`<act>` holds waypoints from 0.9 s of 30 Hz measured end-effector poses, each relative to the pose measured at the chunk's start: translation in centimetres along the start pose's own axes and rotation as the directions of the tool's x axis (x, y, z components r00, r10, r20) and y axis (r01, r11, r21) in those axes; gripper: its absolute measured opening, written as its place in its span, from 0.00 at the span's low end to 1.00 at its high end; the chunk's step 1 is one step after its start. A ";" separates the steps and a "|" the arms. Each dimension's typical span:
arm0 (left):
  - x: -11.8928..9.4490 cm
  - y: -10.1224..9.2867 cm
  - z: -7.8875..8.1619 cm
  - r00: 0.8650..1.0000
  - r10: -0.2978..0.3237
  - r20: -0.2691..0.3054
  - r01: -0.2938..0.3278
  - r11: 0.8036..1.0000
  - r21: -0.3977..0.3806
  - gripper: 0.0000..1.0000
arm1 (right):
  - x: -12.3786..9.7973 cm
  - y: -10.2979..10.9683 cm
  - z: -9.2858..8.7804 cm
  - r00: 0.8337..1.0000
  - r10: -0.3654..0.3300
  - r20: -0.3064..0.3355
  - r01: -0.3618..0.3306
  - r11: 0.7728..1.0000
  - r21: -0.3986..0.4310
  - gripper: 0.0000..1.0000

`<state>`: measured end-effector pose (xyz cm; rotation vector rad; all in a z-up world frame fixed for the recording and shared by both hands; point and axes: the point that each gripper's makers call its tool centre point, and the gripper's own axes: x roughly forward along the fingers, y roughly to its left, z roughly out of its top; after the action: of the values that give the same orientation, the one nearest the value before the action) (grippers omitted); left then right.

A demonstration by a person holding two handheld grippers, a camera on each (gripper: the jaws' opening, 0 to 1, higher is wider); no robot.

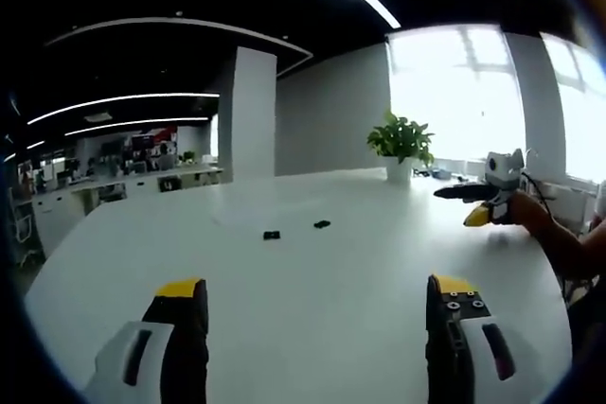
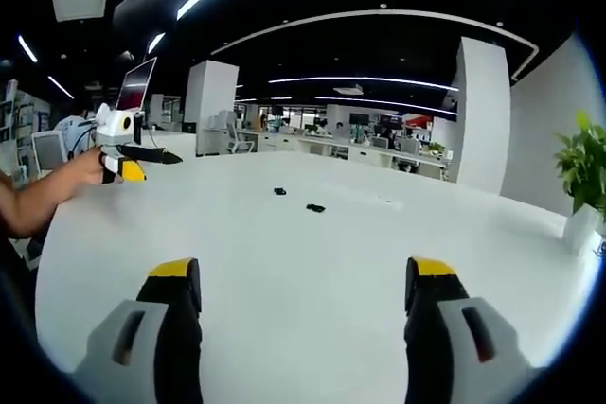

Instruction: Snap the two parts of the plastic buckle together until the buckle closes and remains connected.

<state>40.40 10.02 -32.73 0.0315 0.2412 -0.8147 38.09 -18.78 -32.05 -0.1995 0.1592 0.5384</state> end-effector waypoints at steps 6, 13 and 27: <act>1.0 1.7 0.3 1.000 0.003 -0.015 -0.003 1.000 0.001 0.96 | 0.8 -0.4 1.2 1.000 -0.004 -0.002 0.004 1.000 -0.021 0.90; 1.3 2.1 0.9 1.000 -0.001 -0.007 0.001 1.000 -0.017 0.95 | 1.4 -0.2 1.8 1.000 0.003 0.015 -0.003 1.000 -0.003 0.90; 2.3 2.2 1.0 0.999 0.005 -0.039 -0.004 1.000 0.020 0.93 | 1.4 -0.5 1.3 1.000 -0.001 -0.001 0.001 1.000 0.011 0.90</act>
<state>43.74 9.80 -32.37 0.0668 0.2698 -0.8124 39.69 -18.17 -31.02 -0.1893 0.1624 0.5360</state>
